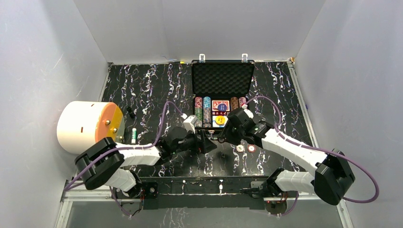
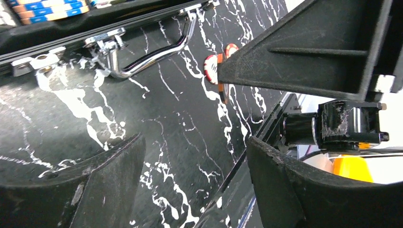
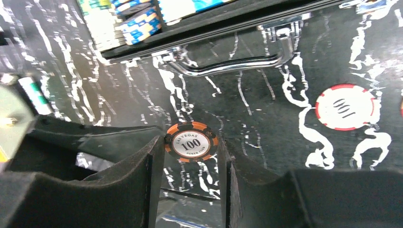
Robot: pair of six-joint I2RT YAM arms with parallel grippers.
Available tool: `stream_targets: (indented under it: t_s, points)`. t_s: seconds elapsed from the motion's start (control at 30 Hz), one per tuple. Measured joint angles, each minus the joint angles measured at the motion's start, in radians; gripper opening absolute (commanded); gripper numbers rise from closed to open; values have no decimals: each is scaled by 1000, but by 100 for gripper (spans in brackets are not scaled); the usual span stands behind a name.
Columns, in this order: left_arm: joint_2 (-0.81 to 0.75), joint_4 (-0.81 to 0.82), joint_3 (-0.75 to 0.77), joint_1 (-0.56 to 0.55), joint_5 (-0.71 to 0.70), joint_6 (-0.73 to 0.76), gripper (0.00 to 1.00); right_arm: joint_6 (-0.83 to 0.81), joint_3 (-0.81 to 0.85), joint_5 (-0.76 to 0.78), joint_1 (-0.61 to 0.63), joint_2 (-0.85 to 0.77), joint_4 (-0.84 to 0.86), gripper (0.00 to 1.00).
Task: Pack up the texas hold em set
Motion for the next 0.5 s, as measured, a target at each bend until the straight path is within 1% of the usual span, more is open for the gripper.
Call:
stream_targets:
  t_s: [0.2,0.33,0.4,0.47,0.5]
  points:
    - [85,135,2,-34,-65,-42,55,98,-34,-34,-1,-43,70,48]
    - [103,194,3,-38,-113,-59,47,127,-39,-53,-2,-43,98,48]
    - [104,225,3,-38,-132,-63,40,136,-44,-64,-2,-43,108,48]
    - [106,264,3,-39,-148,-64,16,148,-50,-71,-2,-43,120,49]
    - [108,274,4,-39,-150,-64,1,149,-50,-73,-3,-43,128,52]
